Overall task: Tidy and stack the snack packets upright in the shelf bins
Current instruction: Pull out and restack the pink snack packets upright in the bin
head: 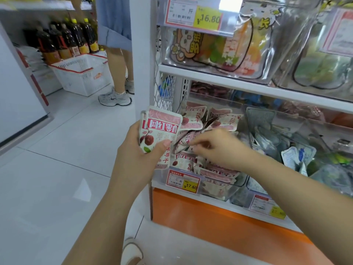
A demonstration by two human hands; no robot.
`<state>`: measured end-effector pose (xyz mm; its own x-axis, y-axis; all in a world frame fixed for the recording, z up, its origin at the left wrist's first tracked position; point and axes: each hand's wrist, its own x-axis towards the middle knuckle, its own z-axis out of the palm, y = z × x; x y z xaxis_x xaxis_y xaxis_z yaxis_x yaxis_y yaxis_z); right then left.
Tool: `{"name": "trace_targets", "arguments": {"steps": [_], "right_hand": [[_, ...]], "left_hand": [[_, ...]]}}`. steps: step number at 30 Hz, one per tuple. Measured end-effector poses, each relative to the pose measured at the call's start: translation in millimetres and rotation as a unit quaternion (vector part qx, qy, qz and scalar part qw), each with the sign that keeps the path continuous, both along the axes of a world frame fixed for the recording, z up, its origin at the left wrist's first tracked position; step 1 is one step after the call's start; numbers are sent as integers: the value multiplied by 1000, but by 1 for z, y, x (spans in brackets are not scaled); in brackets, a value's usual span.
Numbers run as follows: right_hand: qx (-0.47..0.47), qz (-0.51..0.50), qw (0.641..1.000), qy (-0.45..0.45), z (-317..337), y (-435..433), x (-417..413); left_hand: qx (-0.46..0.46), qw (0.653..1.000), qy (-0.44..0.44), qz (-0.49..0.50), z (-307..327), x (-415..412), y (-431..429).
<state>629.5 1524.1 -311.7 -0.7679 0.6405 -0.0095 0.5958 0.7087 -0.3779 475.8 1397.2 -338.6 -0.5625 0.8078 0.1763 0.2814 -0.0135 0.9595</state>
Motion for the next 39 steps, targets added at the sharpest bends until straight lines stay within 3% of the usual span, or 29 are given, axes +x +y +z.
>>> {"name": "trace_targets", "arguments": {"steps": [3,6,12,16,21,26,33,35,39], "right_hand": [[8,50,986,-159,-4,14,-25],[69,31,967,-243,-9,30,-32],[44,25,963,-264,-21,44,-32],[85,11,963,-255,-26,44,-35],[120,15,973,-195,-25,38,-27],[86,-7,991,-98,-15,32,-10],[127,20,984,-121,-10,24,-6],[152,22,987,-55,-12,21,1],[148,-51,968,195,-16,7,20]], "left_hand": [[4,1000,0,9,-1,-3,-1],[4,1000,2,6,-1,-5,-2],[2,1000,-14,-4,-2,-8,1],[-1,1000,-22,-6,-3,-7,1],[-6,1000,-13,-2,-3,-8,0],[-6,1000,-8,-1,-2,-6,1],[-7,1000,-10,-2,-2,-2,1],[-7,1000,-10,-6,-2,-2,1],[-8,1000,0,3,-2,-4,2]]}}
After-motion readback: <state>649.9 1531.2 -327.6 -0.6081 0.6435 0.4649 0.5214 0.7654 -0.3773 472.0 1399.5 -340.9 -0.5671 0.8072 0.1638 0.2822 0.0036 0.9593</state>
